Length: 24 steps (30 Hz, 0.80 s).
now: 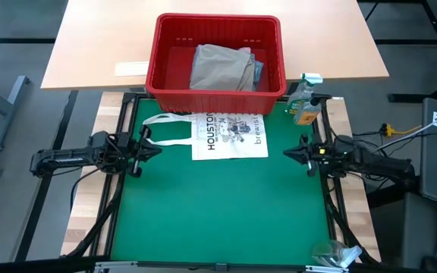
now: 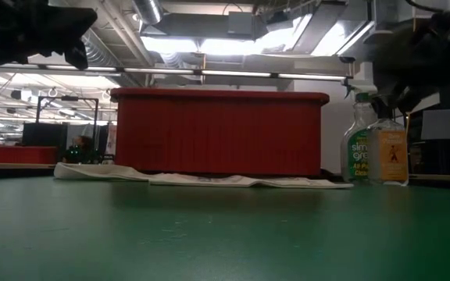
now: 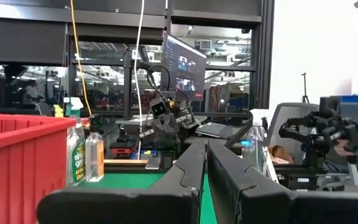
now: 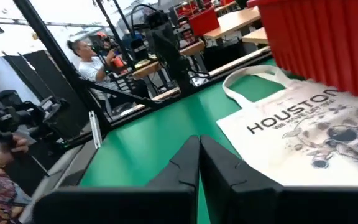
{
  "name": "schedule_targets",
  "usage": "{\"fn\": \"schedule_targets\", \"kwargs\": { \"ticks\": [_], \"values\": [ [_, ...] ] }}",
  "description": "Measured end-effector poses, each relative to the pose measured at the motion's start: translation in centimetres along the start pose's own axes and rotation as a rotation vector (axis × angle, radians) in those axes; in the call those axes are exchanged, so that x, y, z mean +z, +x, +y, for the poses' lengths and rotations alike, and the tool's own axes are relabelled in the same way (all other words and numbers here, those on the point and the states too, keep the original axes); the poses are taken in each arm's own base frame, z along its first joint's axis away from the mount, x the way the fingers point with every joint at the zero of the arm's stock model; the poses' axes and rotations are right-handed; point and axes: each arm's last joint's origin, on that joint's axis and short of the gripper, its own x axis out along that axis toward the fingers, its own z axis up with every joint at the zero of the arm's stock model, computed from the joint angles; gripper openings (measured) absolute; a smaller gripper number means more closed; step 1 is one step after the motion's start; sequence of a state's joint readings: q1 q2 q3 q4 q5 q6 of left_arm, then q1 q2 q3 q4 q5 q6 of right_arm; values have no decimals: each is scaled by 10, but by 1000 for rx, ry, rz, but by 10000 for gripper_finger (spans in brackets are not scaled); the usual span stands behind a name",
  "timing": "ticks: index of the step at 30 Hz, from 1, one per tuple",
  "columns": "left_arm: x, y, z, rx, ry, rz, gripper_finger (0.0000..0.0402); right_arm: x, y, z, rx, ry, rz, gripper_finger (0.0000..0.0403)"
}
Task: Fold Laundry from Bin
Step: Return to Home Position
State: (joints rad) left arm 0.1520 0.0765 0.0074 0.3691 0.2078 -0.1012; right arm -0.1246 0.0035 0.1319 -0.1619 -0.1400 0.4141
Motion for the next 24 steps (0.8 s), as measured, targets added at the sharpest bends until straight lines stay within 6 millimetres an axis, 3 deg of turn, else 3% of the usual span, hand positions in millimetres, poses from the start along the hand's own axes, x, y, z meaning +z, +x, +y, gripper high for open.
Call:
{"fn": "schedule_targets", "kwargs": {
  "ticks": [6, 24],
  "values": [
    [0, 0, 0, 13, -20, -1, 15, -19, 10, -10, 39, -11, -64, 14],
    [0, 0, 1, 24, -20, -1, 15, -20, 11, -10, 28, -34, -68, 14]
  ]
}}
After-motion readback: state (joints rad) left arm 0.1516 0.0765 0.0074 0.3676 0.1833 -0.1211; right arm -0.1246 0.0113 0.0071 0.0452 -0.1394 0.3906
